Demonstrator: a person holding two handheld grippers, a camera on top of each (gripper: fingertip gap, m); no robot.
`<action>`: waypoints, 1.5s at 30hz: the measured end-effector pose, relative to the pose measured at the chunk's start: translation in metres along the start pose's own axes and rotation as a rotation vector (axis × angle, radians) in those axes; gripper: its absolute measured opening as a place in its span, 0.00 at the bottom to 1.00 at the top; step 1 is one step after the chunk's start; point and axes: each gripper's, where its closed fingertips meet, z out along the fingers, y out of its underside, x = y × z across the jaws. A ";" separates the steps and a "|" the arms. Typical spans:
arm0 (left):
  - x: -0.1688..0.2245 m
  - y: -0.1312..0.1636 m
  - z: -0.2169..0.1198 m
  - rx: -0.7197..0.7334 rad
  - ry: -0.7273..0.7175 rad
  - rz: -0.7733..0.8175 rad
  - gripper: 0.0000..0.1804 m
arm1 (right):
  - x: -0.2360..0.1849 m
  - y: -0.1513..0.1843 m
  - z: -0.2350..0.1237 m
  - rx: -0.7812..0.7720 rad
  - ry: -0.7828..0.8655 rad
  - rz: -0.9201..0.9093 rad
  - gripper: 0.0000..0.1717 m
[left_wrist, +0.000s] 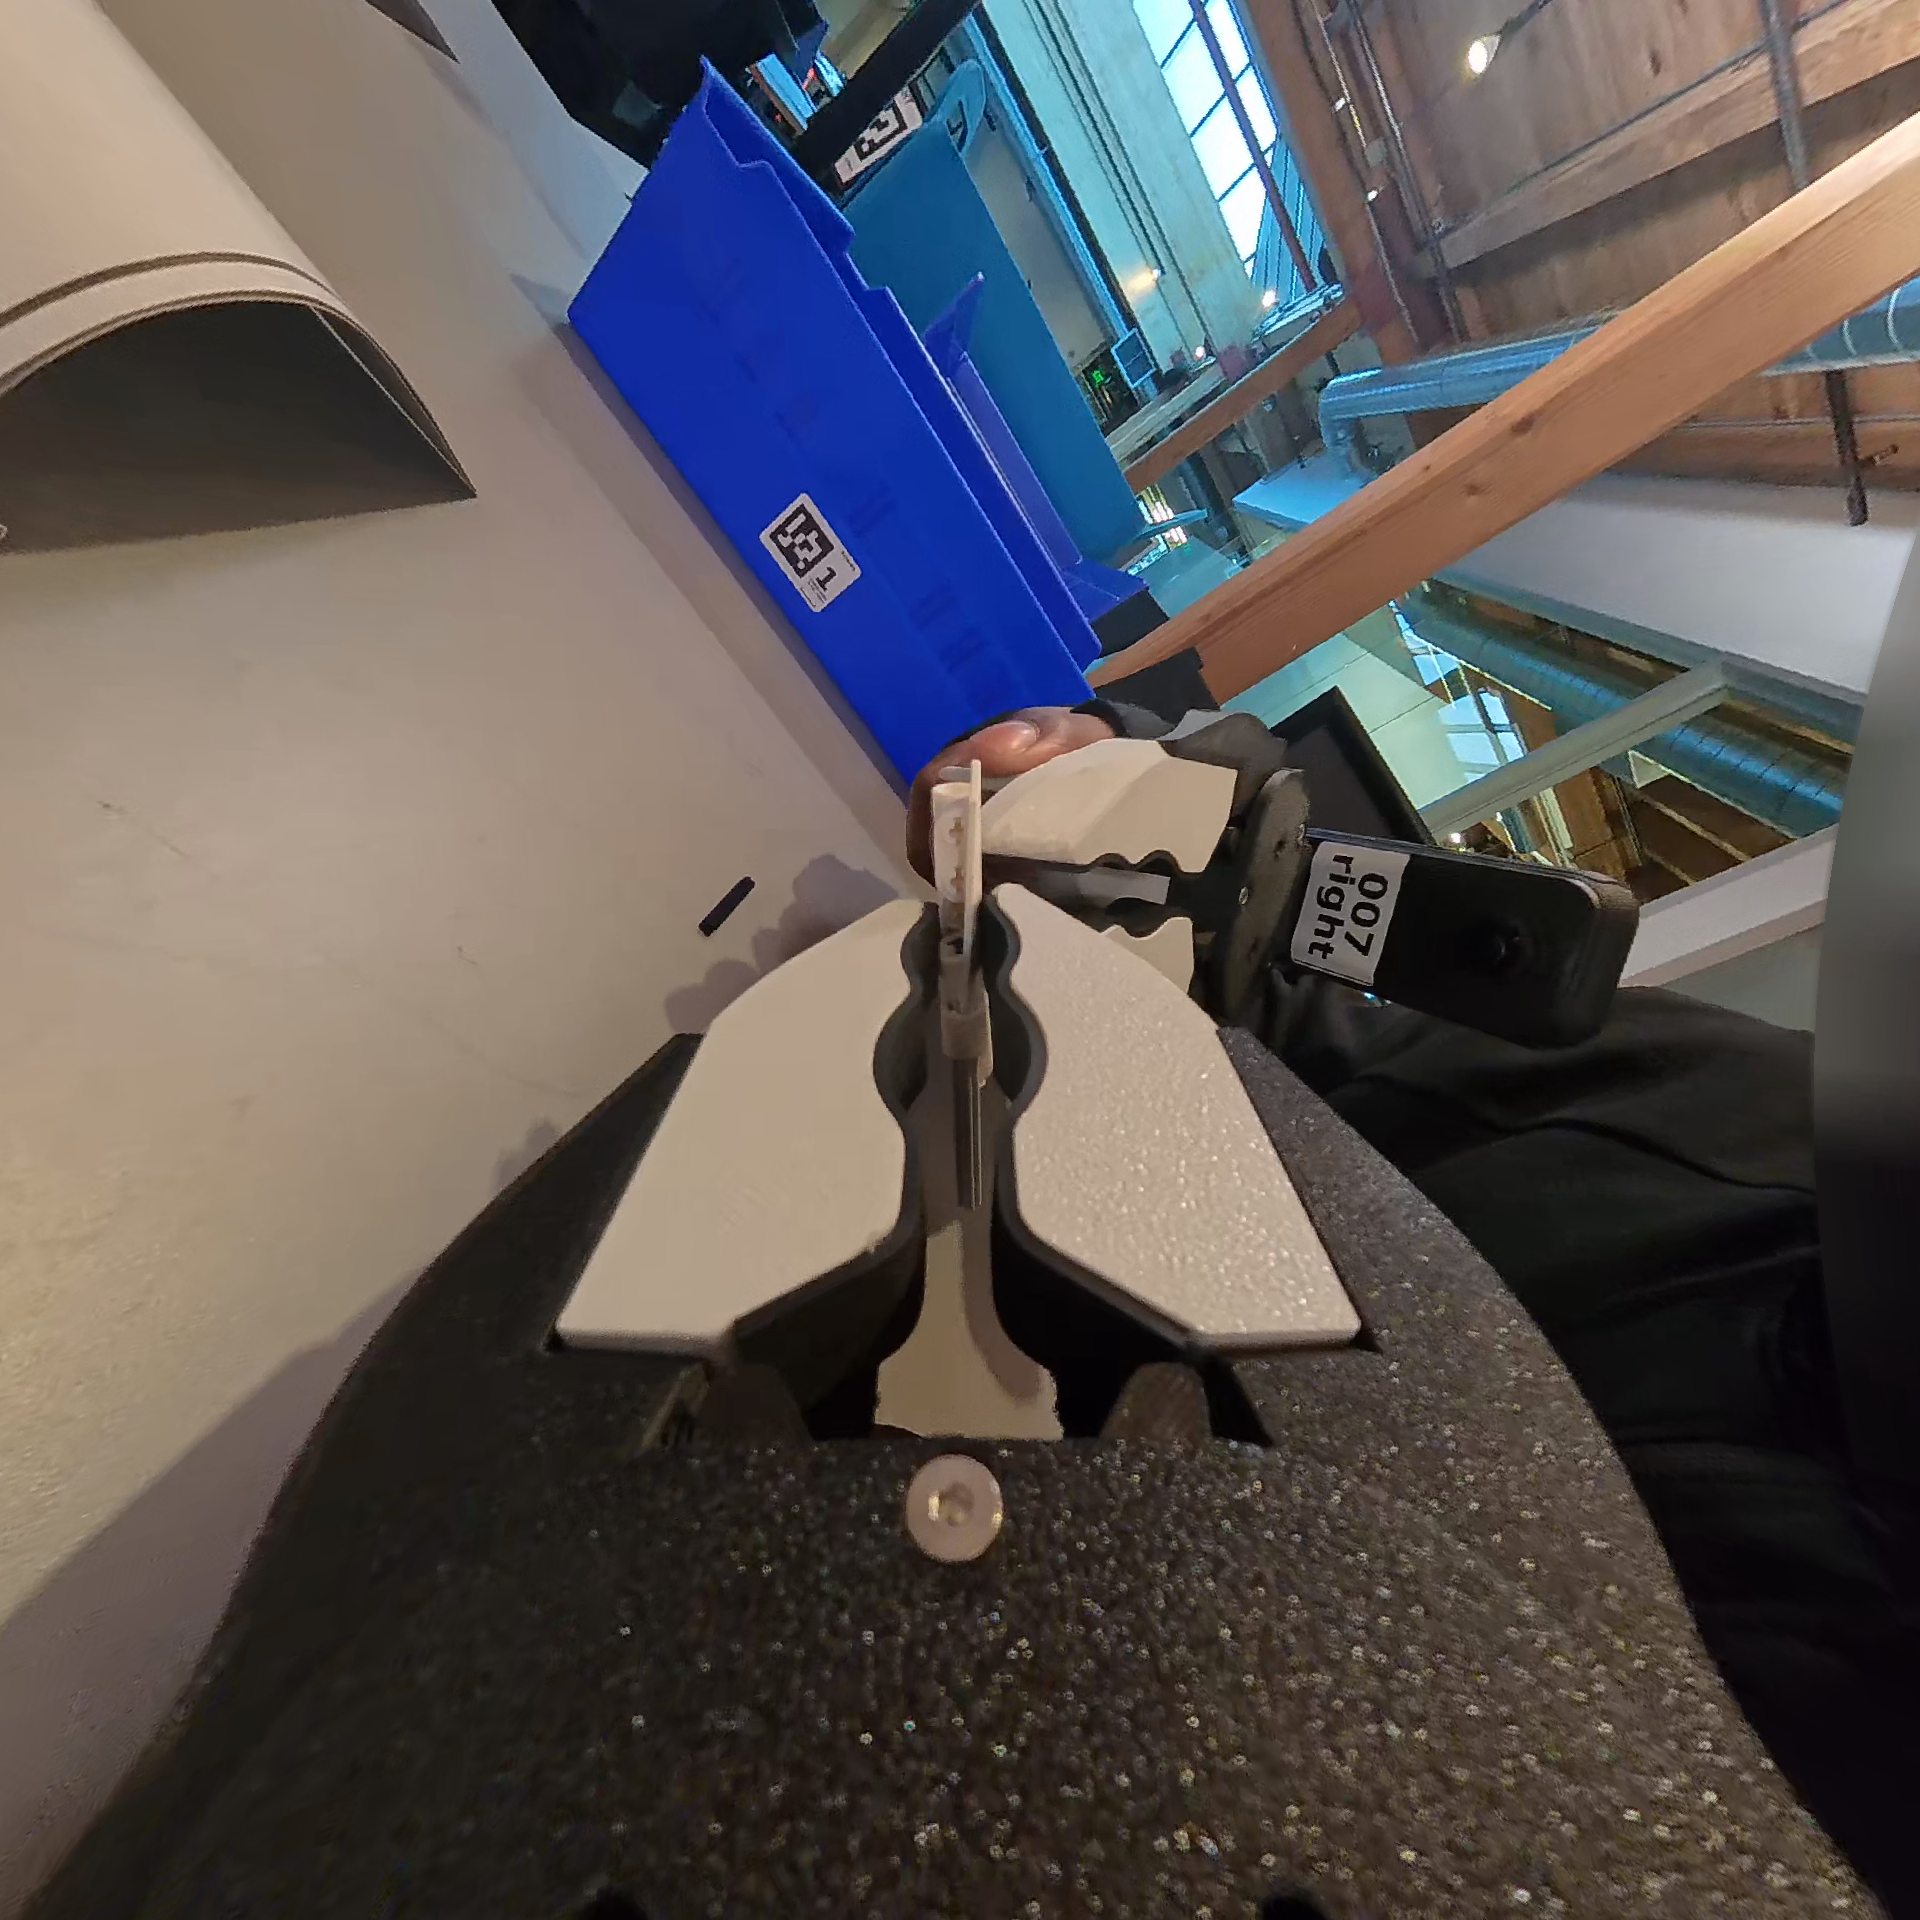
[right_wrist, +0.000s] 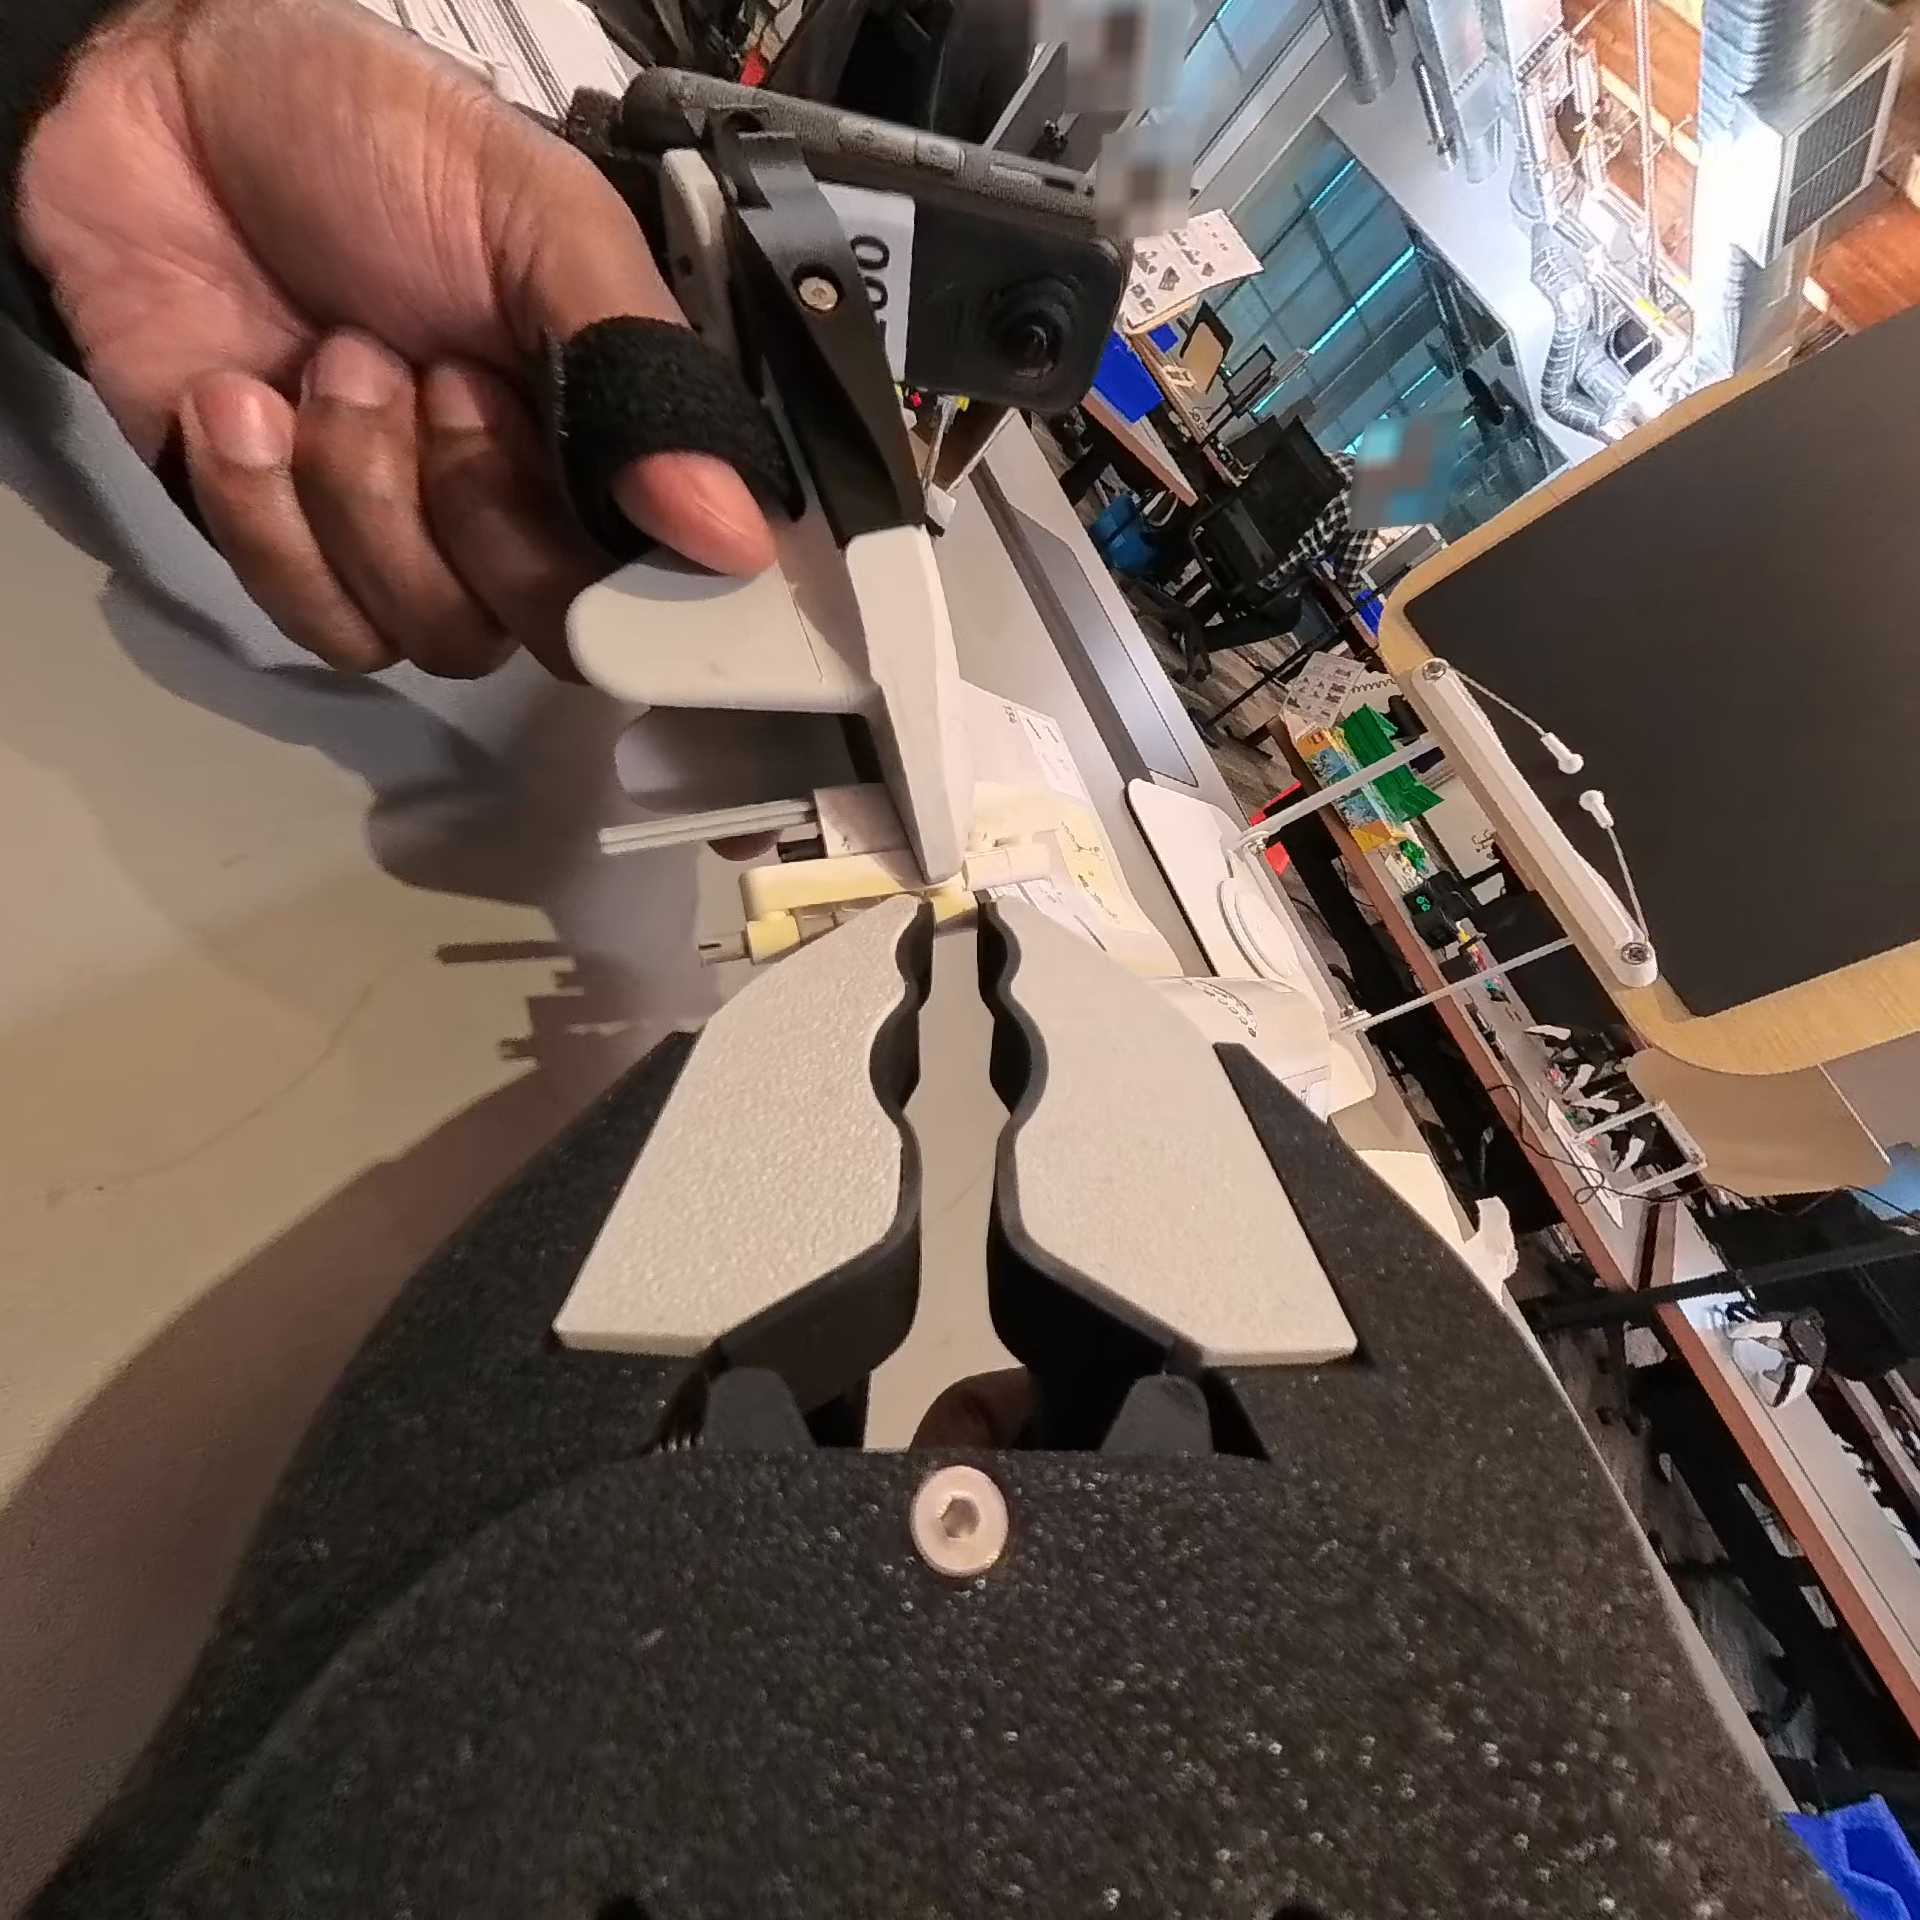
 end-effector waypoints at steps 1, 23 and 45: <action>0.000 0.000 0.000 0.001 -0.001 0.000 0.04 | 0.000 0.000 0.000 0.002 -0.001 0.000 0.04; 0.000 -0.025 -0.008 0.238 -0.046 -0.020 0.04 | -0.002 -0.014 -0.009 0.022 0.131 -0.137 0.14; 0.014 -0.030 -0.010 0.365 0.055 -0.093 0.04 | 0.003 -0.022 -0.001 -0.149 0.508 -0.690 0.06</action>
